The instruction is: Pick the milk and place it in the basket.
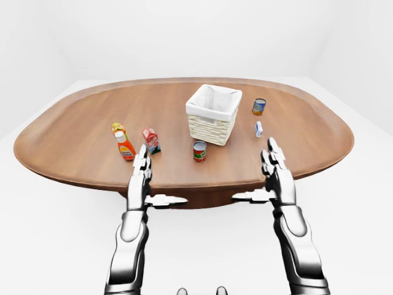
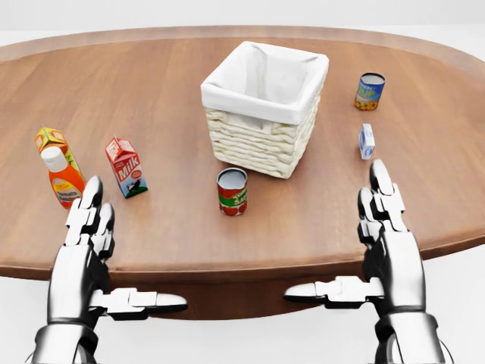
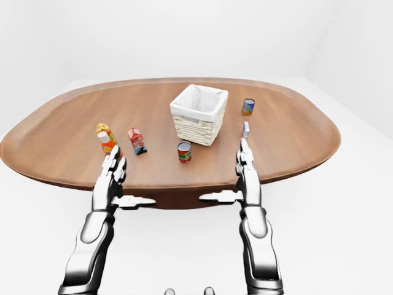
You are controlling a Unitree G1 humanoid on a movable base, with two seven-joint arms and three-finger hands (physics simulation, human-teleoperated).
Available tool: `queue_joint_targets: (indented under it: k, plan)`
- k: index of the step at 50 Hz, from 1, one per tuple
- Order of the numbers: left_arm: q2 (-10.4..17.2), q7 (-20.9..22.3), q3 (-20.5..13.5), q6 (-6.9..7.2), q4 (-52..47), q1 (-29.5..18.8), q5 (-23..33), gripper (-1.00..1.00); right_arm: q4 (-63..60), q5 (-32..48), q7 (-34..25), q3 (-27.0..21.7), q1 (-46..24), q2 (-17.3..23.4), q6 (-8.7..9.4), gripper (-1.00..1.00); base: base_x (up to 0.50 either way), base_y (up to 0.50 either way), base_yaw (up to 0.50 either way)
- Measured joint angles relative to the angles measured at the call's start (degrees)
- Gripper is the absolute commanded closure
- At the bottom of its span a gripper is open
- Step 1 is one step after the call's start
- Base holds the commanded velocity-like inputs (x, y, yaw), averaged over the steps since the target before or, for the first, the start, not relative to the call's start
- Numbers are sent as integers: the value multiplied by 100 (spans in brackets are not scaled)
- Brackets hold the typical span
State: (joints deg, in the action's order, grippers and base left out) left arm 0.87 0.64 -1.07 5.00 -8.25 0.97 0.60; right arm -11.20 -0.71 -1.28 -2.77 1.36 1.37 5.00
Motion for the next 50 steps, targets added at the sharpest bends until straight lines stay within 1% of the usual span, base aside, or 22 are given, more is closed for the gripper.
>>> queue_joint_targets:
  k: [4, 7, 14, 20, 36, 50]
  plan:
    - [38, 17, -148, 0, -778, 13, 85, -100, -1005, -140, -129, -335, 31, 61, 0, -100, 0, 0, 0]
    - [63, 53, -235, 0, -1219, 24, 124, -100, -1514, -218, -191, -540, 24, 95, 0, -100, 0, 0, 0]
    - [86, 151, -200, 0, -1886, 111, 459, -100, -2319, -317, -281, -833, 31, 147, 0, -100, 0, 0, 0]
    - [61, 285, -168, 0, -2344, 135, 572, -100, -2802, -332, -352, -973, 48, 171, 0, -100, 0, 0, 0]
    - [53, 512, -61, 0, -2871, 97, 653, -100, -3507, -403, -481, -1168, 45, 187, 0, -100, 0, 0, 0]
    - [47, 603, 51, 0, -3226, 36, 724, -100, -3848, -542, -559, -1269, 20, 198, 0, -100, 0, 0, 0]
